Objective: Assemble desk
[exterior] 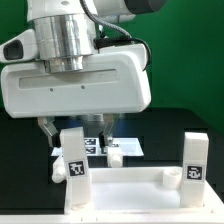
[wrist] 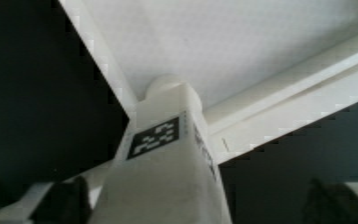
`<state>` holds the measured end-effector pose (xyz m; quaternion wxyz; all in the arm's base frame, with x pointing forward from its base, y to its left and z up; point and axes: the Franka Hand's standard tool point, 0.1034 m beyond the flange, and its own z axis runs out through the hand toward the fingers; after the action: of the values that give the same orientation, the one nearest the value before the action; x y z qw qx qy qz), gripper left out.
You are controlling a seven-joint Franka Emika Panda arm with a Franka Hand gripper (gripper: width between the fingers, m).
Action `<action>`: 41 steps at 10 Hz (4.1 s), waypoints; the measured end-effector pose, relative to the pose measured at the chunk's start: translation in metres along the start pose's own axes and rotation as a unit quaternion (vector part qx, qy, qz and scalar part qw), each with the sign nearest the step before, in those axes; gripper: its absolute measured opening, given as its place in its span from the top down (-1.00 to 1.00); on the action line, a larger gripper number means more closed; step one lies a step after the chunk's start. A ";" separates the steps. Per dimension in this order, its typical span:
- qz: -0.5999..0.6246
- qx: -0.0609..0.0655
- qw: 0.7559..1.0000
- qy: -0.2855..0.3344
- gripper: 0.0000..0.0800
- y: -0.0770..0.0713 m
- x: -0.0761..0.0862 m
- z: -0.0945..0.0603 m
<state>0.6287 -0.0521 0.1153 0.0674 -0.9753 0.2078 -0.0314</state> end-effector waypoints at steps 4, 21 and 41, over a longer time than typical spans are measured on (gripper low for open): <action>0.120 -0.001 0.993 0.000 0.28 0.002 0.000 0.000; 0.270 0.026 0.962 -0.021 -0.62 -0.007 -0.003 0.004; 0.287 0.024 0.958 0.009 -0.57 0.002 -0.007 0.003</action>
Offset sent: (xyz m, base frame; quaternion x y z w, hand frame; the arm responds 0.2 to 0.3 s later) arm 0.0000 0.0000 0.0000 0.0000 0.0000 0.1296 0.9916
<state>0.6218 -0.0503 0.1114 0.0952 -0.8723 0.4789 -0.0248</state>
